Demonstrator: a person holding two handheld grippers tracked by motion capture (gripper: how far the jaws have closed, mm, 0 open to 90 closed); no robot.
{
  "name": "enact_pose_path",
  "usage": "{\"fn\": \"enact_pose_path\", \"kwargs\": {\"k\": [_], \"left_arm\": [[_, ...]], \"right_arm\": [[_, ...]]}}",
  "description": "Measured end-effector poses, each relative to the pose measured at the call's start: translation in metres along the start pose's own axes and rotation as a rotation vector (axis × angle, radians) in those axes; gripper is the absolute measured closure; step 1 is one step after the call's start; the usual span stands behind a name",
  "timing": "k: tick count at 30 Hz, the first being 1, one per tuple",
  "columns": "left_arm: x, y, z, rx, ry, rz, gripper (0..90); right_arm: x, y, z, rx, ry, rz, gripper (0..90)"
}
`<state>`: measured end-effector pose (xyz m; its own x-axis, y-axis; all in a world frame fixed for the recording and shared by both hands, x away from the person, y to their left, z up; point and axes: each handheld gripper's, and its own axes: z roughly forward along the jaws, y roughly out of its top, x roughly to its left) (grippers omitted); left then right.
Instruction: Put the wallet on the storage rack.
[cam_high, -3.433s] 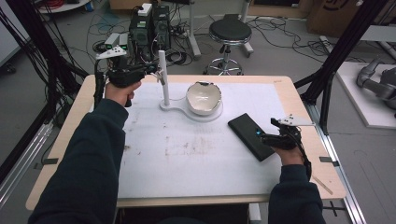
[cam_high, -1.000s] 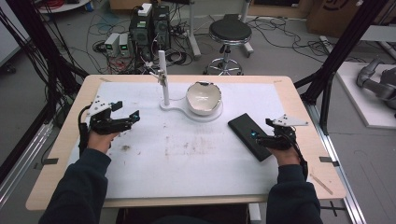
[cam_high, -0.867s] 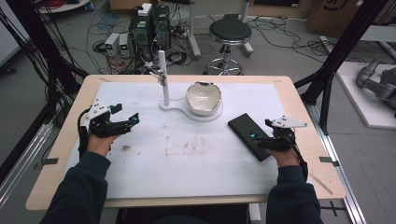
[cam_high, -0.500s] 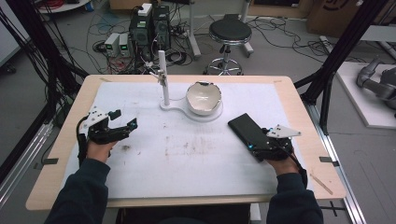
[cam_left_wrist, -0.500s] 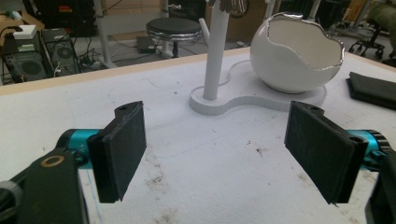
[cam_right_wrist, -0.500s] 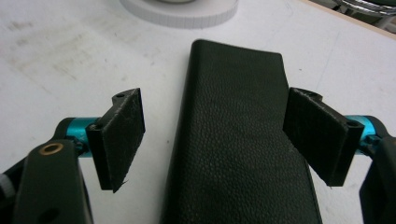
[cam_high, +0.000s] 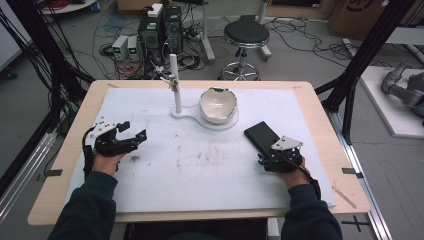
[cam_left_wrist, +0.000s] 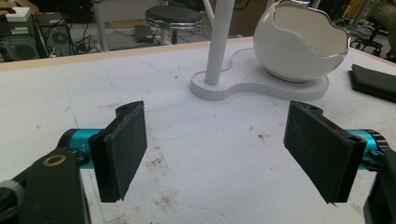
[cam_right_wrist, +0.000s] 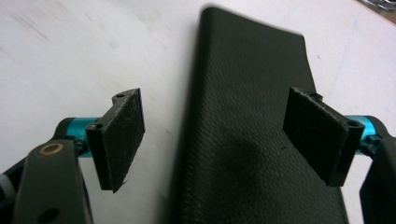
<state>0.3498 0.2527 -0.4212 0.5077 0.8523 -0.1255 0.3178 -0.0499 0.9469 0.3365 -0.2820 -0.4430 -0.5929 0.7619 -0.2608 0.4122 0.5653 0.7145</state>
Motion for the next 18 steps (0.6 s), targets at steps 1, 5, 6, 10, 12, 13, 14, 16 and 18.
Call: {"fn": "enact_pose_path", "kwargs": {"k": [1,5,6,10,12,13,14,16,18], "left_arm": [[0.000,0.000,0.000,0.002,0.000,-0.001,21.4],[0.000,0.000,0.000,0.008,-0.005,-0.006,21.5],[-0.001,0.000,0.000,0.007,-0.009,-0.007,21.5],[-0.002,-0.001,0.002,0.016,-0.018,-0.009,22.1],[-0.003,-0.001,0.002,0.017,-0.021,-0.008,22.5],[-0.003,-0.001,0.002,0.017,-0.023,-0.010,22.5],[-0.003,-0.001,0.002,0.017,-0.023,-0.012,22.6],[-0.002,-0.001,0.002,0.017,-0.022,-0.015,22.6],[-0.002,-0.001,0.002,0.015,-0.024,-0.021,22.7]], "right_arm": [[0.000,-0.001,0.002,0.023,-0.005,-0.013,20.9],[-0.001,-0.002,0.003,0.060,-0.029,-0.060,42.4],[0.000,-0.001,0.002,0.064,-0.029,-0.068,45.1],[0.010,0.007,-0.002,0.102,-0.061,-0.116,65.0],[0.012,0.010,-0.003,0.115,-0.069,-0.104,73.0],[0.013,0.011,-0.004,0.114,-0.072,-0.102,76.7],[0.014,0.012,-0.005,0.118,-0.075,-0.108,78.1],[0.015,0.013,-0.006,0.118,-0.078,-0.106,81.2],[0.013,0.014,-0.008,0.106,-0.077,-0.083,81.7]]}}
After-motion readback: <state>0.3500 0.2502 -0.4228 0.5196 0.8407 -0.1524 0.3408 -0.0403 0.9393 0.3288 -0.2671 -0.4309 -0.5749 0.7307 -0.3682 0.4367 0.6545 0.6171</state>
